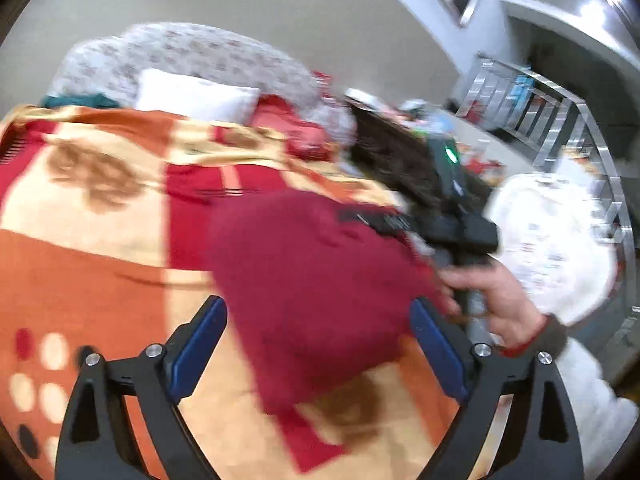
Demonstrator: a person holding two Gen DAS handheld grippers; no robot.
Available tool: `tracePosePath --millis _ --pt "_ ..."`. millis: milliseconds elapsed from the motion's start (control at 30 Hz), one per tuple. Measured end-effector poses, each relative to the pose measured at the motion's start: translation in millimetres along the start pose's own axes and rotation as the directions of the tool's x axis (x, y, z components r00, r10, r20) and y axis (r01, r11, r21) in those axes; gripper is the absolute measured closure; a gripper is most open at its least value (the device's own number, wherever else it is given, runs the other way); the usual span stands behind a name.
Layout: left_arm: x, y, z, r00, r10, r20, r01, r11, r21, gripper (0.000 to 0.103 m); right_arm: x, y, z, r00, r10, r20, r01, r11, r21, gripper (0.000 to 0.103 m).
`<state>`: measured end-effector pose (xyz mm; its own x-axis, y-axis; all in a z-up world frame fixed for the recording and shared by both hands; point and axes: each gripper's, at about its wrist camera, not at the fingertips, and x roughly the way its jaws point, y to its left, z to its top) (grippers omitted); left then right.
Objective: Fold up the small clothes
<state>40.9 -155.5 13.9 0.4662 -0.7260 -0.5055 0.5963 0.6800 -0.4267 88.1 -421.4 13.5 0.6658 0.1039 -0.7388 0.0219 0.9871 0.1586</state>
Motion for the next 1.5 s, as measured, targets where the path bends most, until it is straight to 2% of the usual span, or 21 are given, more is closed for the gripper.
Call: tracePosePath --millis 67,133,267,367,433,467,500,567,633,700,767,867,933,1000,1067,1100,1233,1267,1300,1333,1500 --pt "14.6 7.8 -2.0 0.998 0.035 -0.051 -0.036 0.999 -0.013 0.011 19.6 -7.9 -11.0 0.999 0.004 -0.045 -0.003 1.000 0.028 0.089" --pt "27.6 6.3 -10.1 0.996 0.030 -0.079 -0.030 1.000 -0.006 0.011 12.6 -21.5 -17.8 0.998 0.068 -0.009 -0.067 0.992 0.108 0.086" --pt "45.8 -5.0 -26.0 0.992 0.007 -0.127 -0.003 0.999 0.034 0.011 -8.7 -46.9 -20.1 0.972 0.218 0.086 -0.234 0.933 0.274 0.038" --pt "65.4 -12.7 -36.4 0.983 -0.008 -0.181 0.016 0.999 0.039 0.011 -5.9 -29.3 -14.2 0.981 0.183 0.062 -0.192 0.958 0.212 0.035" --pt "77.8 -16.2 -43.7 0.978 -0.006 -0.211 0.013 0.999 0.031 0.011 3.6 -10.9 -14.3 0.997 0.074 0.015 -0.075 0.988 0.132 0.045" --pt "82.2 -18.7 -44.9 0.977 0.004 -0.213 0.004 0.999 0.036 0.011 7.0 -3.8 -15.2 1.000 -0.013 -0.006 0.014 0.996 0.091 0.077" --pt "85.5 -22.9 -47.3 0.976 0.017 -0.216 -0.005 0.999 0.054 0.010 5.7 5.7 -14.9 0.996 -0.091 0.002 0.091 0.995 0.029 0.087" --pt "94.2 -32.2 -52.7 0.973 0.047 -0.226 -0.022 0.993 0.113 0.004 -1.6 7.8 -15.7 0.993 -0.100 0.058 0.101 0.995 -0.004 0.087" --pt "102.2 -40.6 -61.2 0.968 0.087 -0.234 -0.045 0.982 0.181 0.003 6.9 -7.6 -17.0 0.990 -0.132 0.040 0.131 0.991 0.035 0.087" --pt "103.6 -51.0 -70.6 0.962 0.138 -0.237 -0.070 0.959 0.276 0.003 12.8 -30.9 -22.7 0.996 -0.085 0.008 0.083 0.987 0.137 0.082" --pt "98.0 -53.2 -75.9 0.961 0.145 -0.237 -0.063 0.945 0.322 0.003 -7.2 -45.4 -28.5 0.998 -0.005 0.065 -0.009 0.977 0.212 0.077" --pt "93.2 -45.1 -74.6 0.963 0.115 -0.243 -0.042 0.958 0.284 0.003 -49.9 -51.8 -38.6 0.981 0.094 0.169 -0.134 0.960 0.245 0.068" --pt "92.5 -40.1 -72.5 0.965 0.097 -0.246 -0.033 0.968 0.250 0.003 -57.3 -44.3 -42.5 0.971 0.176 0.164 -0.212 0.949 0.236 0.067" --pt "94.9 -38.7 -71.0 0.964 0.095 -0.248 -0.033 0.970 0.241 0.003 -50.6 -30.4 -49.8 0.979 0.177 0.105 -0.196 0.956 0.218 0.067" --pt "95.7 -39.1 -71.7 0.964 0.103 -0.244 -0.043 0.970 0.240 0.003 -32.2 -25.7 -55.5 0.992 0.123 0.027 -0.126 0.960 0.249 0.067" --pt "95.5 -39.8 -72.4 0.965 0.105 -0.242 -0.045 0.969 0.242 0.003 -21.5 -27.2 -59.2 0.990 0.139 0.007 -0.135 0.949 0.285 0.067" --pt "96.4 -39.3 -73.0 0.966 0.103 -0.237 -0.046 0.971 0.234 0.003 -2.3 -31.3 -61.6 0.979 0.198 0.047 -0.202 0.914 0.352 0.065" --pt "97.0 -39.5 -72.5 0.966 0.104 -0.238 -0.048 0.972 0.230 0.003 -0.1 -31.6 -60.3 0.976 0.209 0.055 -0.214 0.908 0.360 0.069" --pt "98.0 -39.8 -71.7 0.965 0.105 -0.241 -0.050 0.973 0.223 0.003 0.5 -31.3 -57.8 0.975 0.213 0.065 -0.222 0.906 0.359 0.084" --pt "98.4 -39.7 -70.7 0.965 0.103 -0.242 -0.049 0.975 0.217 0.003 -0.5 -30.0 -55.1 0.976 0.206 0.075 -0.219 0.914 0.341 0.093" --pt "97.5 -42.2 -63.5 0.967 0.071 -0.244 -0.024 0.982 0.190 0.003 -35.0 -16.8 -41.0 0.988 0.074 0.139 -0.097 0.981 0.170 0.096"
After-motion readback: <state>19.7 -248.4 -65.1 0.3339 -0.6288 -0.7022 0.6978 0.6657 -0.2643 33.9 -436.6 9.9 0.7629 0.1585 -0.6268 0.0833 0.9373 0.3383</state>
